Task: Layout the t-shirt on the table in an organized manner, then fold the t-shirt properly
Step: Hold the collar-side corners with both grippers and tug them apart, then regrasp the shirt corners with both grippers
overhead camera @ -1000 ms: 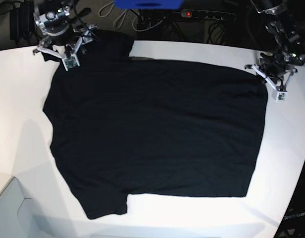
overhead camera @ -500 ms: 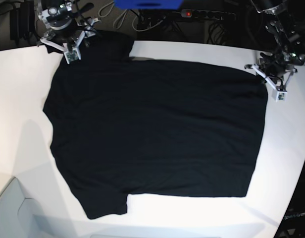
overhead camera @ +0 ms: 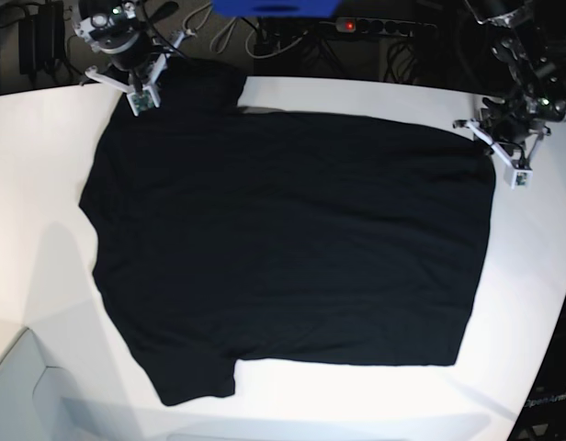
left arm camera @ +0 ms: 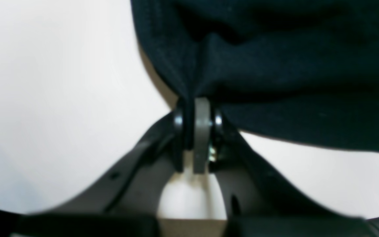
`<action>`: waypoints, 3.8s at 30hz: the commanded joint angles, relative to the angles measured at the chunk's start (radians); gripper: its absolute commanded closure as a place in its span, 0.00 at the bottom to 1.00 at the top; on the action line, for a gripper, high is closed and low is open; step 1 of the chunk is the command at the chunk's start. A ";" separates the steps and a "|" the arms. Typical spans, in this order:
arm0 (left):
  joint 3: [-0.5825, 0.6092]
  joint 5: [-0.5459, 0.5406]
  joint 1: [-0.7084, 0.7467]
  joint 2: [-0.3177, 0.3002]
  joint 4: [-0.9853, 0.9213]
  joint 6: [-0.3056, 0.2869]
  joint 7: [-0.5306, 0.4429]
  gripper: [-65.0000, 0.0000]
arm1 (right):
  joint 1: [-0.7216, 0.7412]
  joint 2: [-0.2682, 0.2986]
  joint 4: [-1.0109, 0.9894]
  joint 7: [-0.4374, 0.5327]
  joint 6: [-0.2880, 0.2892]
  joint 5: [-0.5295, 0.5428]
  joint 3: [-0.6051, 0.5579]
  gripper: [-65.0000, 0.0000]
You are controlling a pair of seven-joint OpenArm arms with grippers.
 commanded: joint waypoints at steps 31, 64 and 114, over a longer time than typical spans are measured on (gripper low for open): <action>0.005 0.046 0.038 0.010 0.102 -0.110 0.083 1.00 | 0.089 -0.046 0.147 -0.037 0.221 -0.037 0.153 1.00; 0.005 0.052 -0.039 0.045 0.213 -0.110 0.121 1.00 | 0.163 -0.049 0.142 -0.187 0.221 -0.041 0.155 0.70; 0.000 0.049 -0.049 0.045 0.223 -0.110 0.127 1.00 | 0.214 -0.070 -0.044 -0.328 0.221 -0.037 0.158 1.00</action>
